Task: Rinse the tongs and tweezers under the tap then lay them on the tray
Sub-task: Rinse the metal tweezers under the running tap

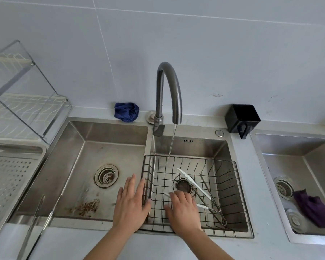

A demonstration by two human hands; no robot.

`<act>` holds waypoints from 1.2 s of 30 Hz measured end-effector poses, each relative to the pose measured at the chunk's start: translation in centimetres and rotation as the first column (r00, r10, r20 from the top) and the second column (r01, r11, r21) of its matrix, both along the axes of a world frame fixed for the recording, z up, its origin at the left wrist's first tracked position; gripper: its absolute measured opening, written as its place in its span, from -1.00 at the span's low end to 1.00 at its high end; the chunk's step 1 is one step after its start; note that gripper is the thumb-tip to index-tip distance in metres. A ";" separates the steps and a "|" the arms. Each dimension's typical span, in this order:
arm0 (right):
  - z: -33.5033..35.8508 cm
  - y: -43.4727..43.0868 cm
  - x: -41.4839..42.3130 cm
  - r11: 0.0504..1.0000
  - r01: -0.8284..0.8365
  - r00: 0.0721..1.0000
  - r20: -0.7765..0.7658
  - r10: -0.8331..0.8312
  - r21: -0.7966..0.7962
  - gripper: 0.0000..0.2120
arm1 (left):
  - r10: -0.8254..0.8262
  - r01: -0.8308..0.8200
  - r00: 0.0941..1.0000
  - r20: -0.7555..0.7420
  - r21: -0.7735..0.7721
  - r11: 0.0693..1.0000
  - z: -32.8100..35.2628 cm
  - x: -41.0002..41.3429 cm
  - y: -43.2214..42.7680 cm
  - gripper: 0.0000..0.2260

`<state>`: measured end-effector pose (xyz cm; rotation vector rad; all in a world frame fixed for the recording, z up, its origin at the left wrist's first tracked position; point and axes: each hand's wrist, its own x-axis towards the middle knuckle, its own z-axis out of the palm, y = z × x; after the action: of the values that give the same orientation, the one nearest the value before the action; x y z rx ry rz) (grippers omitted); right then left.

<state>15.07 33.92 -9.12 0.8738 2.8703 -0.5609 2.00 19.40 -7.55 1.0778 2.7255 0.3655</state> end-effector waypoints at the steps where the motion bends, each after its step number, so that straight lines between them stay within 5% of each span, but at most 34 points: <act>1: 0.0 0.0 -0.1 1.000 -0.009 1.000 0.003 0.009 0.013 -0.55 | 0.020 -0.020 1.000 -0.016 0.003 1.000 0.4 -0.2 -0.8 -0.34; 15: -0.9 -3.2 -5.0 0.993 0.018 0.995 -0.097 -0.030 -0.117 -0.68 | 0.484 -0.510 0.839 -0.248 -0.049 0.859 4.1 -6.3 -14.7 -0.43; 24: -1.5 -3.4 -5.0 0.997 0.003 0.996 -0.086 -0.010 -0.082 -0.68 | 0.767 -0.764 0.635 -0.089 -0.219 0.607 3.3 -8.1 -18.1 -0.14; 36: -1.5 -3.2 -4.9 0.996 -0.013 0.996 -0.088 0.005 -0.090 -0.62 | 0.753 -0.749 0.654 -0.071 -0.200 0.632 2.3 -8.2 -18.5 -0.57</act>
<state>10.21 30.69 -10.58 0.8427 2.8980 -0.7403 -6.19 0.93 -5.22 -0.1937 2.9683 0.1678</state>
